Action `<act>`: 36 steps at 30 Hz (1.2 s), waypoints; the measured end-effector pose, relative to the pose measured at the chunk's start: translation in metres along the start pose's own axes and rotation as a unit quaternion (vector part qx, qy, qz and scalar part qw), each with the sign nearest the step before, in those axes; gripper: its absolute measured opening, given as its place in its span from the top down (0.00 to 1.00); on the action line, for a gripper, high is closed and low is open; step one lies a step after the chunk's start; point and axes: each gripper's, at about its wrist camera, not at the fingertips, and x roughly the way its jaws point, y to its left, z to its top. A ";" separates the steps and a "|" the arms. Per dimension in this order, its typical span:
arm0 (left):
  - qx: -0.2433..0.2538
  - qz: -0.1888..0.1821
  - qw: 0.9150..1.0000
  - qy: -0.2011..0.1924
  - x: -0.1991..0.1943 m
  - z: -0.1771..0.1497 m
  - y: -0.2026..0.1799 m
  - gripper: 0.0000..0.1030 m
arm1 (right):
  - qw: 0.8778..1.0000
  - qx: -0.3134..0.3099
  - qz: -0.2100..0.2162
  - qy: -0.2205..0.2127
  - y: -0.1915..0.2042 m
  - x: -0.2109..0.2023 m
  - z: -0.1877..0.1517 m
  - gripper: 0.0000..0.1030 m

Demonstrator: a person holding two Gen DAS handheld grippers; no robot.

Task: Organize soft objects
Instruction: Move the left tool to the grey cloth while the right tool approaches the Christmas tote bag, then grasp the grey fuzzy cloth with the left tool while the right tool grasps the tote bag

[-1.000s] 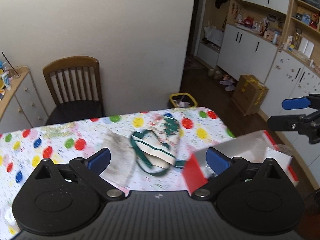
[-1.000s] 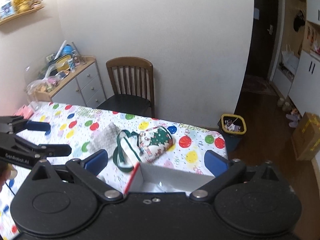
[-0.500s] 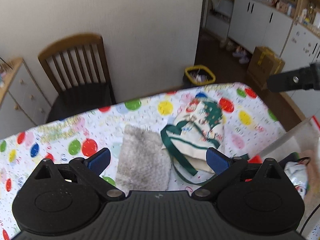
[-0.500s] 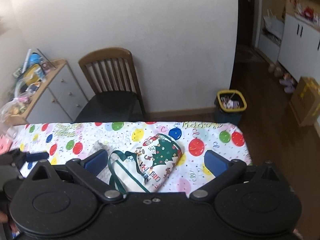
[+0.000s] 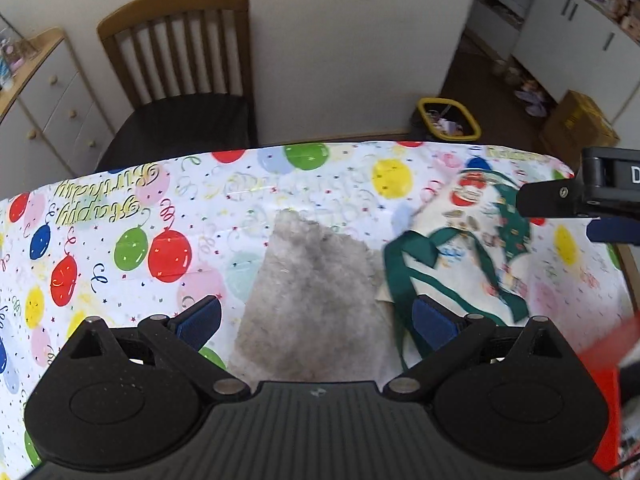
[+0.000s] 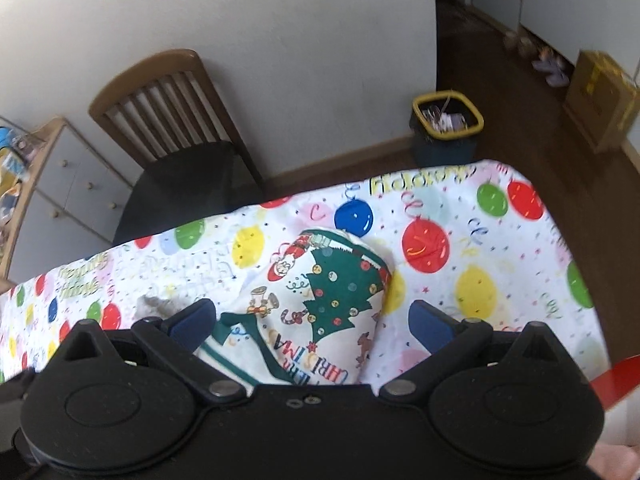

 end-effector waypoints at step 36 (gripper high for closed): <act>-0.080 -0.017 0.997 0.011 0.040 -0.013 0.018 0.71 | 0.995 -0.045 -0.074 0.053 0.034 0.093 -0.004 0.65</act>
